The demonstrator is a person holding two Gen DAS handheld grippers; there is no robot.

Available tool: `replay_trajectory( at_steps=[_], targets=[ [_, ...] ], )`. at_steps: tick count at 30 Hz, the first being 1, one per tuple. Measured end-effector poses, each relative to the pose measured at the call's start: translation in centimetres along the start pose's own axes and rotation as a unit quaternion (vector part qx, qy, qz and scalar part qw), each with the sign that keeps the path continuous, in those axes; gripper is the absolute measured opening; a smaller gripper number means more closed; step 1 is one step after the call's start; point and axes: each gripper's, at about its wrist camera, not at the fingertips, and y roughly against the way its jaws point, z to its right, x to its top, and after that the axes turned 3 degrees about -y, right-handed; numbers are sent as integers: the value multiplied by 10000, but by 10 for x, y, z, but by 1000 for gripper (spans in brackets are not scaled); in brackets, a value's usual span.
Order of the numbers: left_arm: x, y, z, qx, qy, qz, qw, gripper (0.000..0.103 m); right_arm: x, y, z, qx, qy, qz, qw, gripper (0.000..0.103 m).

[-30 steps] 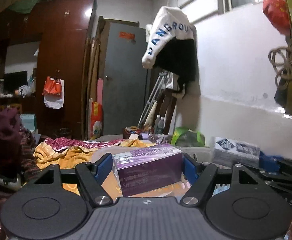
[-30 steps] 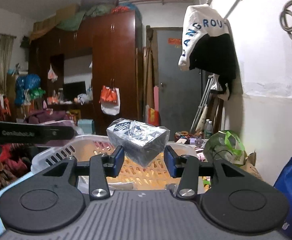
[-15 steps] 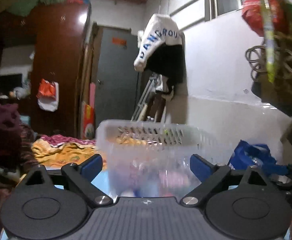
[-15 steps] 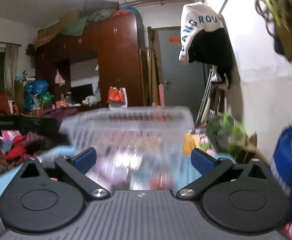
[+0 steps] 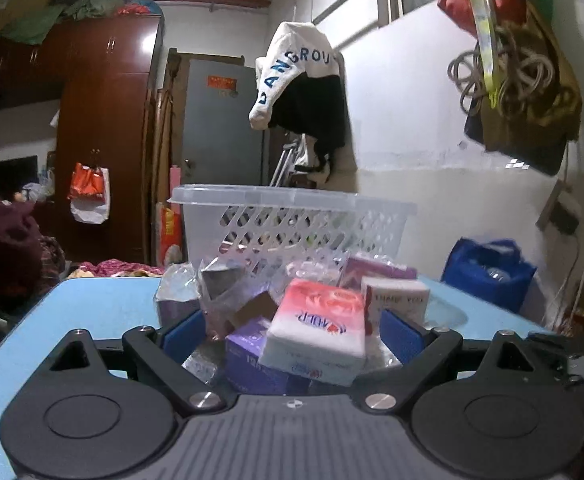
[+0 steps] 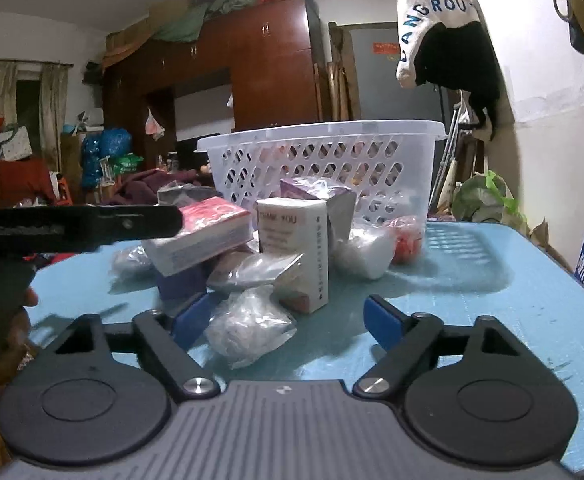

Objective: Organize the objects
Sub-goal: 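Grasp the pink-and-white tissue pack with the left tool while the right tool grasps a clear plastic bag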

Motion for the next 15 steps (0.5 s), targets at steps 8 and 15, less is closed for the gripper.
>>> replay_trajectory(
  at_steps=[8,15],
  targets=[
    [-8,-5,9,126,-158,-119,9997,71,-11,10,-7,41,181,-49,9998,33],
    [-11,5,1,8,98,43,9999,60,-6,18,6,-33,18,99,9999,33]
  ],
)
